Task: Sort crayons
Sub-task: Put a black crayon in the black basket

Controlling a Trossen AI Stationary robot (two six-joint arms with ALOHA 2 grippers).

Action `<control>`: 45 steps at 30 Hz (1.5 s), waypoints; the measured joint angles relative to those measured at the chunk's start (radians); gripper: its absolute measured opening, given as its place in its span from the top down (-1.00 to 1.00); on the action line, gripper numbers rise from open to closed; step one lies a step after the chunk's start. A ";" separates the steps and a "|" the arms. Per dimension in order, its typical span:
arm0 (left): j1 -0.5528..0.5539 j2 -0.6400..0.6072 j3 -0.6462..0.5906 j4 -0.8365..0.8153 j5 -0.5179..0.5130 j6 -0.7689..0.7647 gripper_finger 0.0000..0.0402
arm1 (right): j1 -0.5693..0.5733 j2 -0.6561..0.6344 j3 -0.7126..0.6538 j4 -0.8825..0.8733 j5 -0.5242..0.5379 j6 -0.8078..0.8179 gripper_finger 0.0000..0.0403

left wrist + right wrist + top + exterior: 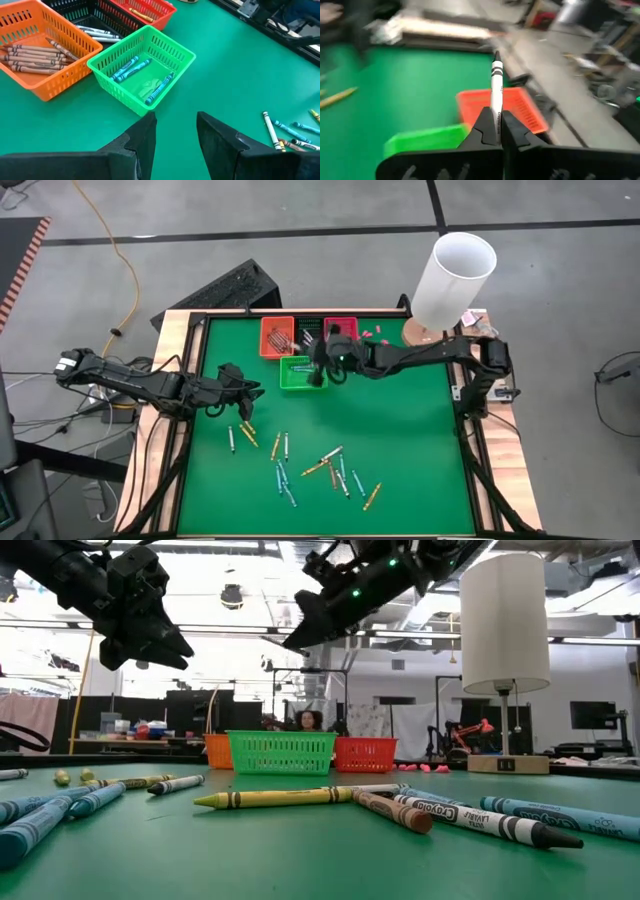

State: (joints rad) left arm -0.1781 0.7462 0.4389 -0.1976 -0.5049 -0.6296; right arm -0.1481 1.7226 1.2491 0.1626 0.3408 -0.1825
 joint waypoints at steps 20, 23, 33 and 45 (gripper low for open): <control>0.000 0.000 0.000 -0.044 -0.029 -0.001 0.35 | -0.217 0.165 0.001 0.111 0.030 0.224 0.99; 0.000 0.000 0.000 -0.044 -0.044 -0.002 0.35 | -0.228 0.165 0.001 0.099 0.029 0.260 0.96; 0.000 0.000 0.000 -0.044 -0.050 -0.003 0.35 | -0.234 0.165 0.001 0.073 0.028 0.270 0.84; 0.000 0.000 0.000 -0.044 -0.049 -0.004 0.35 | -0.226 0.164 0.001 0.041 -0.032 0.271 0.60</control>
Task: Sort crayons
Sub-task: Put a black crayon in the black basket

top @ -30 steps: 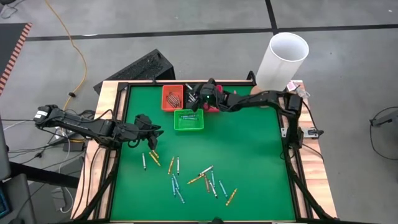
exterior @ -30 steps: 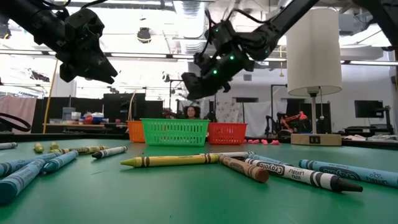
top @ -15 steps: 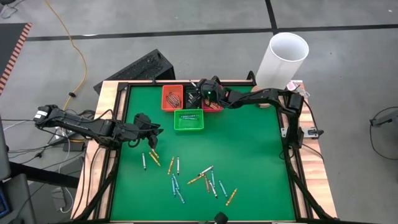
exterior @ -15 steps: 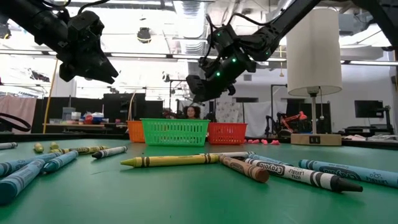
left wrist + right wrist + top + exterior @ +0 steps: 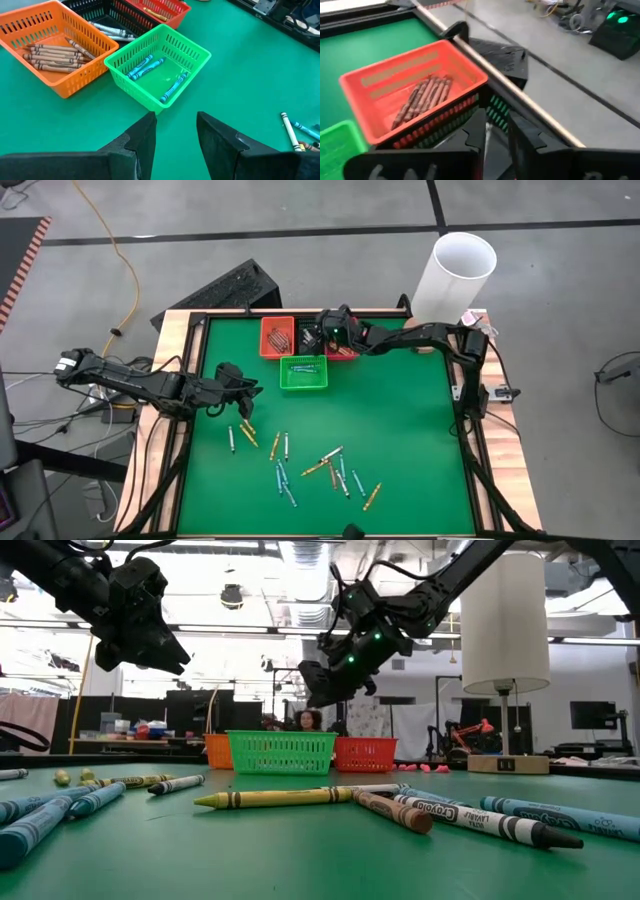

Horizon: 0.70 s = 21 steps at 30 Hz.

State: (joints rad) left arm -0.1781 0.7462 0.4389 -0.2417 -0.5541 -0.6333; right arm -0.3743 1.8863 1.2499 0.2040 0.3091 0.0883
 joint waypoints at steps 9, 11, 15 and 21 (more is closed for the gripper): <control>0.000 0.000 0.000 0.000 0.030 -0.011 0.35 | 0.098 -0.070 0.001 -0.024 -0.511 -0.123 0.59; 0.000 0.000 0.000 0.000 0.030 -0.011 0.35 | 0.144 -0.070 0.001 -0.025 -0.626 -0.129 0.59; 0.000 0.000 0.000 0.000 0.031 -0.018 0.35 | 0.256 -0.069 0.002 -0.108 -0.675 -0.176 0.59; 0.000 0.000 0.000 -0.009 0.035 -0.026 0.35 | 0.412 -0.065 0.000 -0.382 -0.640 -0.193 0.59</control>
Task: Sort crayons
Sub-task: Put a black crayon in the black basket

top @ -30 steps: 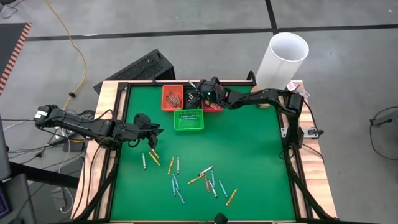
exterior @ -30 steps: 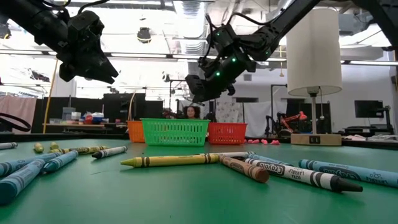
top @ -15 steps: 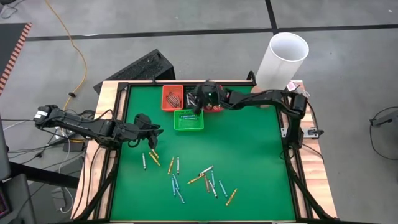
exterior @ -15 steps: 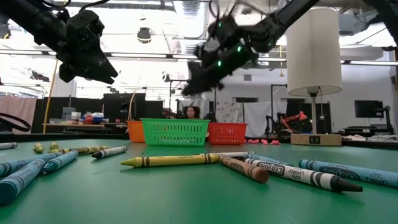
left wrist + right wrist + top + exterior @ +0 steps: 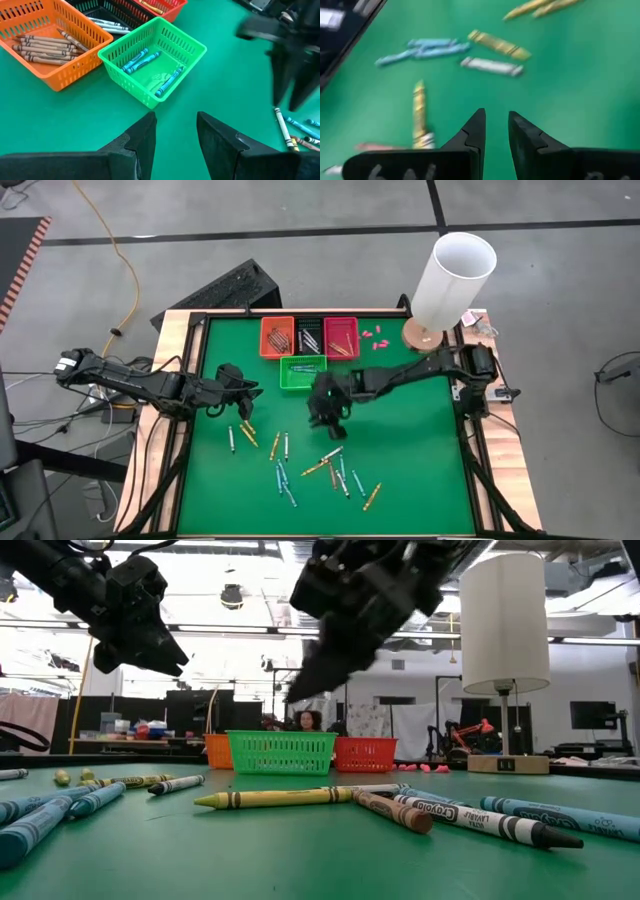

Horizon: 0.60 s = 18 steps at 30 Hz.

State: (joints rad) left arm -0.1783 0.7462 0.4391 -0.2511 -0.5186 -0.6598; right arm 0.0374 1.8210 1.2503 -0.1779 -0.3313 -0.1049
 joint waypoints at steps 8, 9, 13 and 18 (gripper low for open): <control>0.000 0.000 0.000 -0.003 -0.002 0.000 0.35 | 0.184 0.000 0.000 -0.136 0.158 0.060 0.59; 0.000 0.000 0.000 -0.003 -0.002 0.000 0.35 | 0.201 0.000 0.000 -0.136 0.178 0.060 0.59; 0.000 0.000 0.000 -0.002 -0.002 0.000 0.35 | 0.244 -0.001 -0.011 -0.122 0.266 0.056 0.60; 0.000 0.000 0.000 -0.002 -0.003 0.000 0.35 | 0.256 0.000 -0.047 -0.131 0.332 0.061 0.60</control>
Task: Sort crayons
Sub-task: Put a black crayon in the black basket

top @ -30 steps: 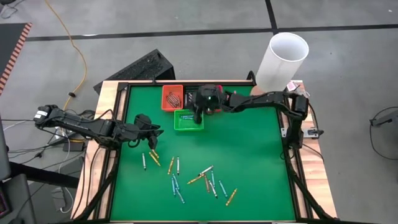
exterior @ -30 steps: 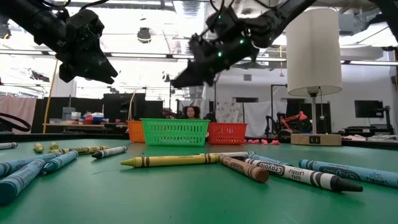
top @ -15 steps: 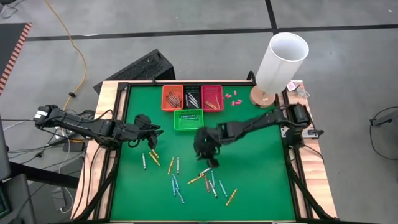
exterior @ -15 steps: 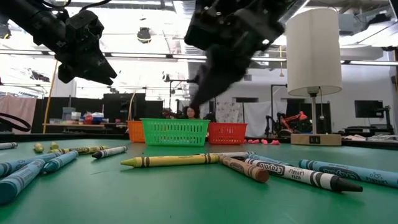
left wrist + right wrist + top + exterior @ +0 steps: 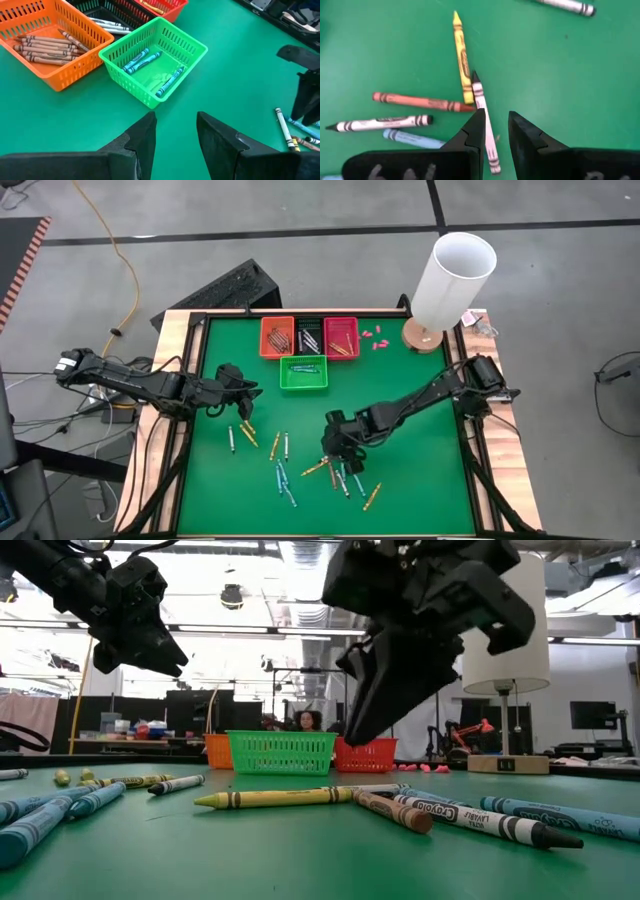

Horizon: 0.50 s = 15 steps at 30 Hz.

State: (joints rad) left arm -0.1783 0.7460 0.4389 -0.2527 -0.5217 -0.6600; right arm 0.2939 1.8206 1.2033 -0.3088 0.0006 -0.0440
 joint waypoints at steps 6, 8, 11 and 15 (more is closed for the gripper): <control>0.000 0.000 0.000 0.000 -0.002 -0.010 0.35 | -0.016 0.000 -0.027 0.006 0.002 0.018 0.60; 0.000 0.000 0.000 0.000 -0.002 -0.011 0.35 | -0.016 0.000 -0.030 0.010 0.002 0.018 0.60; 0.000 0.000 0.000 0.000 -0.002 -0.011 0.35 | -0.015 0.000 -0.043 0.021 0.002 0.018 0.60; 0.000 0.000 0.000 0.000 -0.002 -0.011 0.35 | -0.010 0.000 -0.064 0.063 0.002 0.018 0.60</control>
State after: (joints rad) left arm -0.1783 0.7460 0.4389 -0.2527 -0.5240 -0.6708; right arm 0.2836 1.8206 1.1393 -0.2455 0.0025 -0.0257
